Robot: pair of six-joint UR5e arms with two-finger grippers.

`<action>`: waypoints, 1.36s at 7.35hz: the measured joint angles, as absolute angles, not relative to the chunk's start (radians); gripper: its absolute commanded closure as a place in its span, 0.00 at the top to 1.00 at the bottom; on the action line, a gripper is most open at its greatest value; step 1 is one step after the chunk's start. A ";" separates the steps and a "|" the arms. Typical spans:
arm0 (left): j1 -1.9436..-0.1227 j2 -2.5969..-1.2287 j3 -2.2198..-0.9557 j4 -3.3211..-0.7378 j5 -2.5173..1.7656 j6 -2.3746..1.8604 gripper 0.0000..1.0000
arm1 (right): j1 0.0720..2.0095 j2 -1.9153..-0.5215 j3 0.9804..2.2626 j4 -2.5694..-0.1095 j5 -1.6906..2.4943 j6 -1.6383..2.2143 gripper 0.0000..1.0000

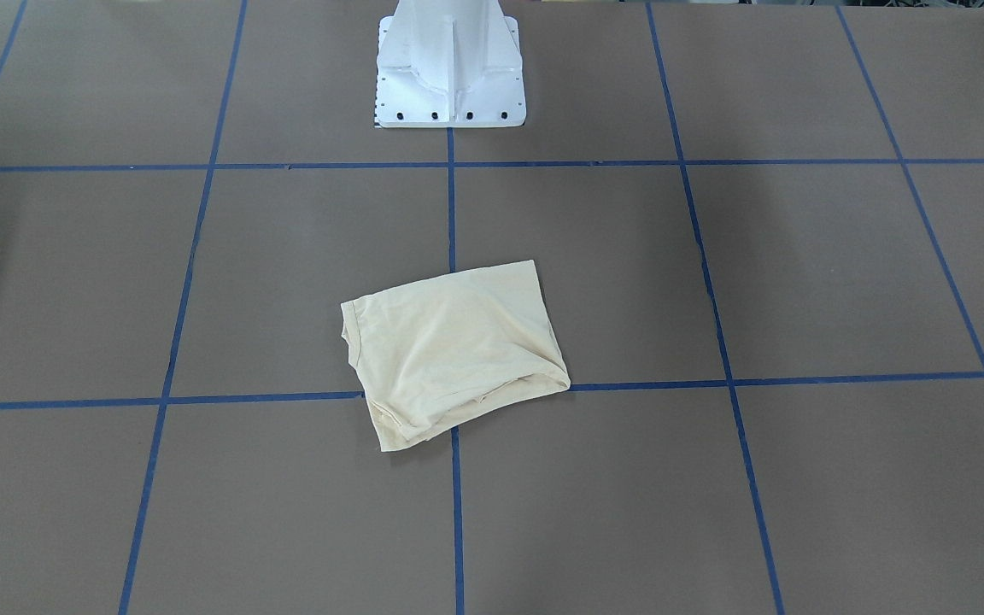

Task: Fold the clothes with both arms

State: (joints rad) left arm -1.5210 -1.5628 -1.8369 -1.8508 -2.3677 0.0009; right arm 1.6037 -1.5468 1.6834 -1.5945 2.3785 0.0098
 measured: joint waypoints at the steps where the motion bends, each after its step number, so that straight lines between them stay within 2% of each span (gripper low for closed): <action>1: -1.520 -1.550 -1.847 -1.851 -2.376 -0.003 1.00 | 1.602 -1.599 1.741 -1.594 2.371 0.009 1.00; 6: -1.522 -1.408 -1.930 -1.930 -2.375 0.003 1.00 | 1.490 -1.722 1.871 -1.606 2.275 0.003 1.00; 10: -1.519 -1.404 -1.933 -1.933 -2.378 0.006 1.00 | 1.495 -1.762 1.882 -1.592 2.365 0.000 1.00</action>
